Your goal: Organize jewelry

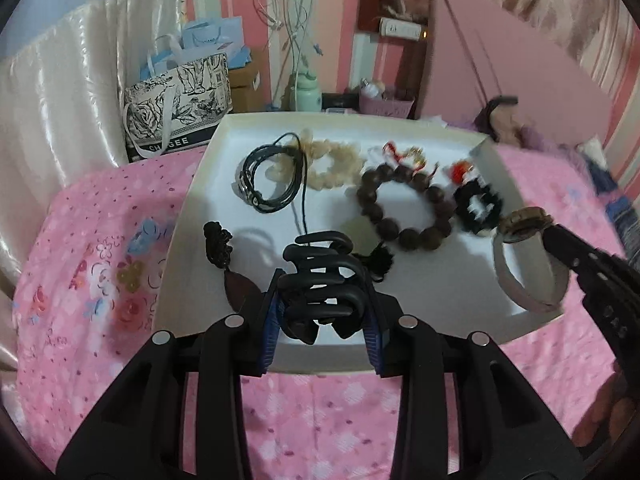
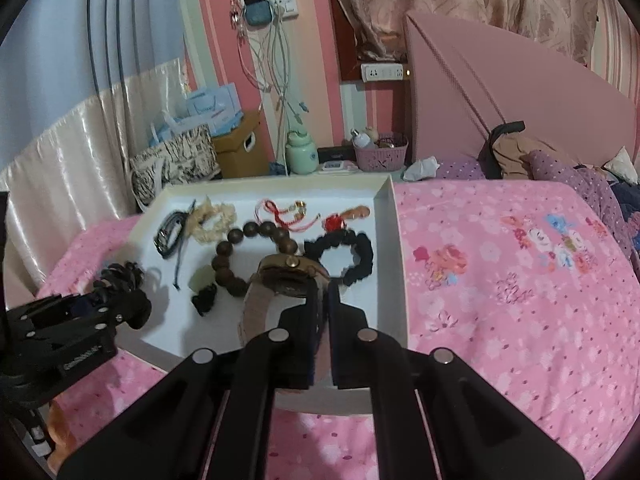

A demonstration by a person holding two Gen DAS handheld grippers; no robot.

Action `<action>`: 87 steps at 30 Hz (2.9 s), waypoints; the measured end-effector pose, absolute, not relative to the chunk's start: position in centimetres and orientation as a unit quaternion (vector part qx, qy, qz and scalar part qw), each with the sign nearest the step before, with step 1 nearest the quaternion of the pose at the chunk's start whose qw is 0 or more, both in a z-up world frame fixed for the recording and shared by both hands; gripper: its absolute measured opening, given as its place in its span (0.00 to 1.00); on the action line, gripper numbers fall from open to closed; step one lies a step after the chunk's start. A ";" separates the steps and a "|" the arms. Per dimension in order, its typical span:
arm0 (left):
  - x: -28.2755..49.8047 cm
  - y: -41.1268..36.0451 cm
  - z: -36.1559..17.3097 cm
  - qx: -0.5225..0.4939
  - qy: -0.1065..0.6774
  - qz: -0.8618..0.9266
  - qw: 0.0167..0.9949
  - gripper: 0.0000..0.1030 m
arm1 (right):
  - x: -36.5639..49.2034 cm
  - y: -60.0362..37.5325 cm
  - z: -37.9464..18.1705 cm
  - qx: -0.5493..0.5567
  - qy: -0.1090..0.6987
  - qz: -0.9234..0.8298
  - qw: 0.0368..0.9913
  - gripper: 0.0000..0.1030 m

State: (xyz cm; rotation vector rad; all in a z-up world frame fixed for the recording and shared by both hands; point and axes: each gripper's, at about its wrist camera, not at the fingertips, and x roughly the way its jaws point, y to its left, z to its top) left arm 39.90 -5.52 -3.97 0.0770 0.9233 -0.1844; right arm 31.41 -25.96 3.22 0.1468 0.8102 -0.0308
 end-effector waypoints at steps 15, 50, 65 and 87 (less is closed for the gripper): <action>40.6 -7.3 -6.3 0.086 0.437 -0.070 0.892 0.33 | 33.2 -26.7 0.0 0.085 0.413 -0.014 0.907 0.04; 41.7 -6.4 -7.9 0.063 0.447 -0.077 0.889 0.53 | 33.5 -24.6 -1.5 -0.024 0.444 -0.065 0.893 0.50; 39.4 -5.4 -2.7 0.052 0.396 -0.076 0.914 0.93 | 31.3 -26.8 4.2 -0.016 0.411 -0.064 0.909 0.88; 20.7 -3.4 6.0 0.035 0.314 -0.035 0.948 0.97 | 15.2 -26.7 12.3 0.012 0.335 -0.051 0.941 0.98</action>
